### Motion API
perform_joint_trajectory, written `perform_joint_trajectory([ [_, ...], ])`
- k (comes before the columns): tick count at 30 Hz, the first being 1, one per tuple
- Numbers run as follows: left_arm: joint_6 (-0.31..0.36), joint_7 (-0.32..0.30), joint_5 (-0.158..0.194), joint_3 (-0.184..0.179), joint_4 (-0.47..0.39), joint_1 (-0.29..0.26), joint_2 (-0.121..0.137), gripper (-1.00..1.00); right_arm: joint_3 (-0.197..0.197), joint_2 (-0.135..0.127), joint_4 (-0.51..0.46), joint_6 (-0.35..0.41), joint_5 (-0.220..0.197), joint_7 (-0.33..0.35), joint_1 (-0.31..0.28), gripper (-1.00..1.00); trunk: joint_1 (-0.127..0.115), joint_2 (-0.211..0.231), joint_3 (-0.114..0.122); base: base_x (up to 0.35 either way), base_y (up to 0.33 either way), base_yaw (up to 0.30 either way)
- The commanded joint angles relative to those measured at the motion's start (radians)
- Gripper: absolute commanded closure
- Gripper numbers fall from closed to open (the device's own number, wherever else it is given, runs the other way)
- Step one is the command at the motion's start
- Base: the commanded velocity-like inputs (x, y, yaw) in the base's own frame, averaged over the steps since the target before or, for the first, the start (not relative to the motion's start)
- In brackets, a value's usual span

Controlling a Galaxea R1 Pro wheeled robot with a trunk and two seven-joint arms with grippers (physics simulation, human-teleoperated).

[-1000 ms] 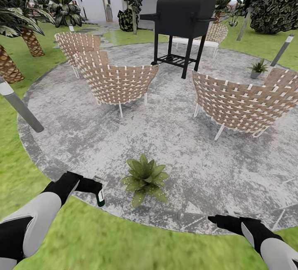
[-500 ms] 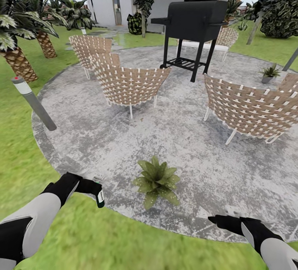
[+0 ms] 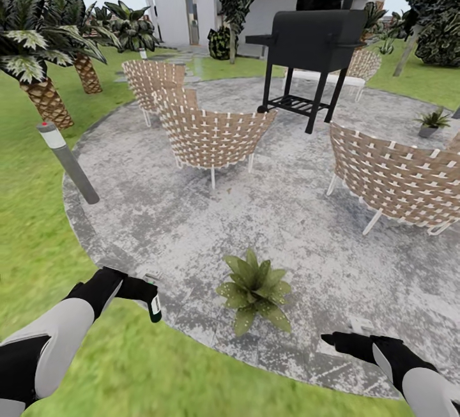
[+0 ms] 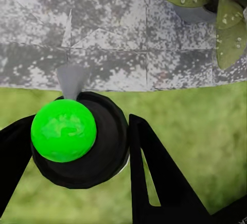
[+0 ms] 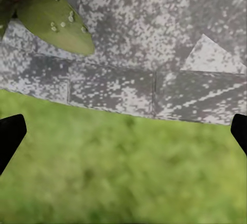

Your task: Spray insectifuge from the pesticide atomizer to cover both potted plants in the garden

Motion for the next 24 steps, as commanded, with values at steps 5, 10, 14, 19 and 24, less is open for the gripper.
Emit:
perform_joint_trajectory([
  [5,0.008,-0.005,-0.006,0.007,-0.001,0.000,-0.003,1.00,-0.014,-0.010,-0.004,0.006,0.007,0.010,0.000,-1.00,0.000,0.000,0.001,0.022,0.018,0.021],
  [10,0.008,-0.006,-0.006,0.007,-0.001,0.000,-0.003,1.00,-0.095,-0.131,-0.016,0.016,0.004,0.010,0.000,-1.00,0.000,0.000,0.001,0.001,0.001,0.001],
  [14,0.008,-0.007,-0.006,0.007,-0.001,0.000,-0.003,1.00,-0.272,-0.315,-0.045,0.128,0.004,0.015,-0.002,-1.00,0.000,0.000,0.001,0.000,0.000,0.000],
  [19,0.008,-0.007,-0.007,0.007,-0.001,0.000,-0.003,1.00,-0.273,-0.342,-0.398,0.179,0.006,0.018,-0.002,-1.00,0.000,0.000,0.001,0.000,0.000,0.000],
  [24,0.008,-0.007,-0.007,0.007,0.000,0.000,-0.004,1.00,-0.193,-0.334,-0.714,0.350,0.003,0.021,-0.003,-1.00,0.000,0.000,0.001,0.000,0.000,0.000],
])
